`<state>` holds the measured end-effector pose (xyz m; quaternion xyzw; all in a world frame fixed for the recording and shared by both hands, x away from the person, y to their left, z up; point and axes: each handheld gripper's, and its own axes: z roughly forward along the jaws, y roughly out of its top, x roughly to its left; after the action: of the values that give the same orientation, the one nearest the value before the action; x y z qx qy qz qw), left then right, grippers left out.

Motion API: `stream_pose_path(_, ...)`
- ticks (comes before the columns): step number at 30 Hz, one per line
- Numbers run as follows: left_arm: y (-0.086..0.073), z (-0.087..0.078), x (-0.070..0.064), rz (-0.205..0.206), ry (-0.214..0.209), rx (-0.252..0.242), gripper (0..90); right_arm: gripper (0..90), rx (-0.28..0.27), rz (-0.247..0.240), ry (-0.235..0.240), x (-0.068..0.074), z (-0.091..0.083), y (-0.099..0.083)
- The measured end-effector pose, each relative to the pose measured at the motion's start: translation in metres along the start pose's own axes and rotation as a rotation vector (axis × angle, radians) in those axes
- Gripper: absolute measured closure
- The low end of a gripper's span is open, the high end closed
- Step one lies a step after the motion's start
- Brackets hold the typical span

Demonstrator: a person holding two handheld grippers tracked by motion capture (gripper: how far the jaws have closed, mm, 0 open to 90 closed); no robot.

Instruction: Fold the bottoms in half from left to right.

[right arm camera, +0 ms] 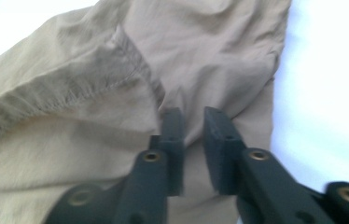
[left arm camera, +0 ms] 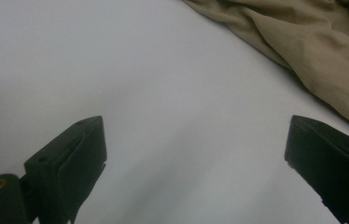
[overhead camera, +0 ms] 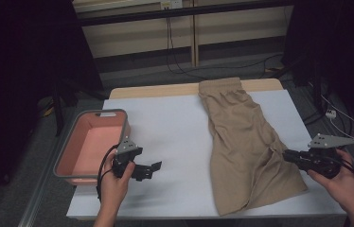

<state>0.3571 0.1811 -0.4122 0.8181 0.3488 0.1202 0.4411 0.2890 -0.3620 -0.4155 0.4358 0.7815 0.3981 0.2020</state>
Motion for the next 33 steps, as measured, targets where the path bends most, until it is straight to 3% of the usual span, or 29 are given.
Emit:
stream_pose_path(8, 0.000, 0.001, 0.001, -0.004, -0.002, 0.001, 5.6, 61.7, -0.027, -0.010, -0.041, 0.000, 0.010, 0.034)
stream_pose_path(12, 0.000, 0.001, 0.001, -0.001, -0.001, 0.005, 5.6, 55.6, -0.025, -0.021, -0.025, 0.005, 0.028, 0.052)
stream_pose_path(18, -0.001, 0.003, 0.001, 0.003, -0.002, 0.013, 5.6, 53.2, 0.031, -0.037, 0.029, 0.018, 0.065, 0.066)
stream_pose_path(23, -0.001, 0.004, 0.001, 0.009, 0.001, 0.016, 5.6, 52.9, 0.091, -0.054, 0.032, 0.025, 0.079, 0.055)
stream_pose_path(26, -0.001, 0.004, 0.002, 0.009, 0.004, 0.020, 5.6, 61.6, 0.097, -0.048, 0.037, 0.024, 0.071, 0.040)
stream_pose_path(28, -0.001, 0.005, 0.002, 0.012, 0.004, 0.018, 5.6, 73.6, 0.107, -0.035, 0.054, 0.019, 0.063, 0.029)
stream_pose_path(31, -0.001, 0.004, 0.001, 0.023, 0.004, 0.019, 5.6, 82.2, 0.132, -0.022, 0.068, 0.013, 0.049, 0.015)
stream_pose_path(33, -0.001, 0.004, 0.000, 0.020, 0.007, 0.016, 5.6, 82.5, 0.146, -0.026, 0.050, 0.010, 0.041, 0.007)
